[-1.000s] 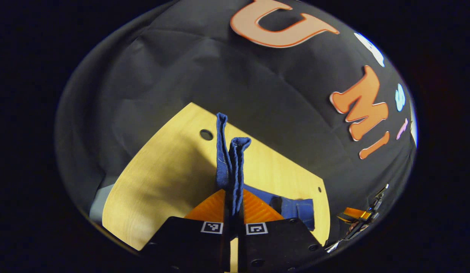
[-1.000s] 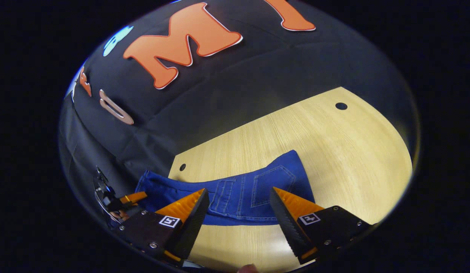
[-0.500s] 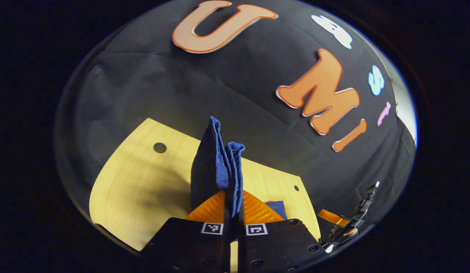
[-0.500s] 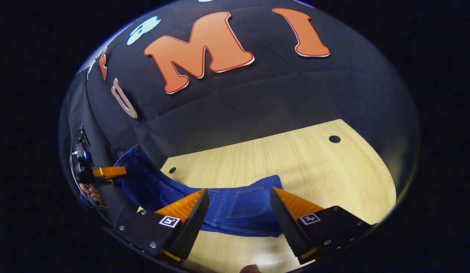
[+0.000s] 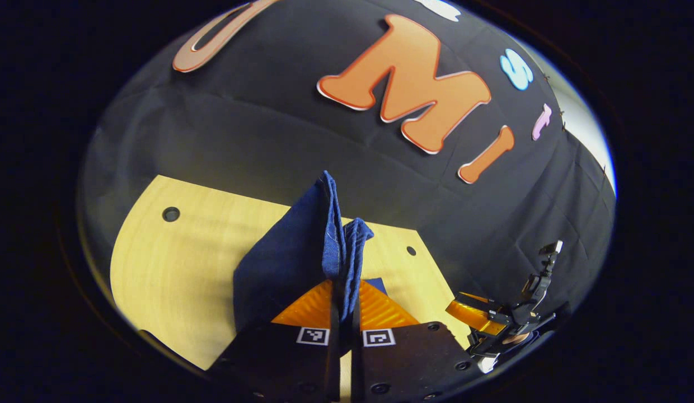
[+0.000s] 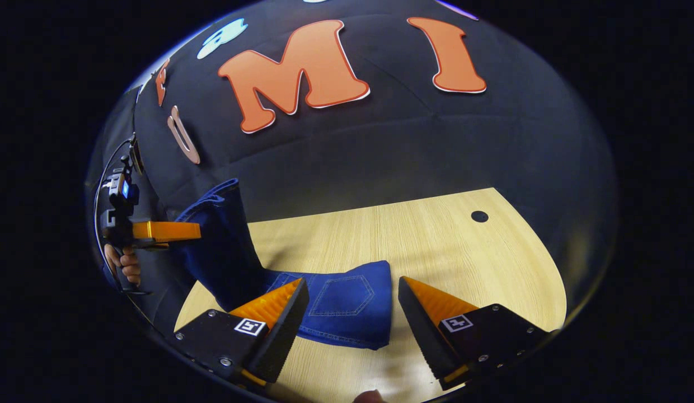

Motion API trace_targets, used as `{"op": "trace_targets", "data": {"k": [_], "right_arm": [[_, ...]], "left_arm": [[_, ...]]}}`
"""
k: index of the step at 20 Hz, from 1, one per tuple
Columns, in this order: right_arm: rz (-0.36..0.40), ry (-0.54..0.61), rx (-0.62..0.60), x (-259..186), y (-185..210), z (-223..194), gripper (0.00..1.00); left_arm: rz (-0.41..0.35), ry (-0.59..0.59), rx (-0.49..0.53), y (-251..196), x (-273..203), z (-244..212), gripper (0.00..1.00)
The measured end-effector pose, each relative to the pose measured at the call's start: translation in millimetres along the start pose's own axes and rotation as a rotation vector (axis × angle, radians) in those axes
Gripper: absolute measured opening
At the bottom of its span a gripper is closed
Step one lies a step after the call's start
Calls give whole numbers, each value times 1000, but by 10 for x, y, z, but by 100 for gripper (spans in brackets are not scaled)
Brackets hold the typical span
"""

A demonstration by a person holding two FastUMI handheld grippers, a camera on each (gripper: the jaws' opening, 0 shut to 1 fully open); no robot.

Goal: Grasp the waist and the cuffs of the jeans and fold them to make the two legs overlap; first hold the waist and fold one-third of the jeans toward the cuffs, then hold the cuffs and fold the remaining one-third in the same direction to finish folding.

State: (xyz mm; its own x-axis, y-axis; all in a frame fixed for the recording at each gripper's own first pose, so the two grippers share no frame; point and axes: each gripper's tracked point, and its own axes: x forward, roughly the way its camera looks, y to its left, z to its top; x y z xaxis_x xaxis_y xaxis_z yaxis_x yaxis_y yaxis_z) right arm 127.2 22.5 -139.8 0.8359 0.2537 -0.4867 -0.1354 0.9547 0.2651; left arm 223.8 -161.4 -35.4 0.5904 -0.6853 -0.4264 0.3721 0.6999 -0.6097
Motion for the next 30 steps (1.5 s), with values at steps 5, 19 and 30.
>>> {"op": "trace_targets", "data": {"k": [5,19,30], "right_arm": [[2,19,8,7,-157,-14,98],[33,45,20,7,-381,-65,98],[47,-170,-95,-231,34,563,98]], "left_arm": [[-12,78,28,-348,445,-376,7],[-42,223,168,-1051,1043,-1138,31],[127,-134,362,-765,252,-268,90]]}}
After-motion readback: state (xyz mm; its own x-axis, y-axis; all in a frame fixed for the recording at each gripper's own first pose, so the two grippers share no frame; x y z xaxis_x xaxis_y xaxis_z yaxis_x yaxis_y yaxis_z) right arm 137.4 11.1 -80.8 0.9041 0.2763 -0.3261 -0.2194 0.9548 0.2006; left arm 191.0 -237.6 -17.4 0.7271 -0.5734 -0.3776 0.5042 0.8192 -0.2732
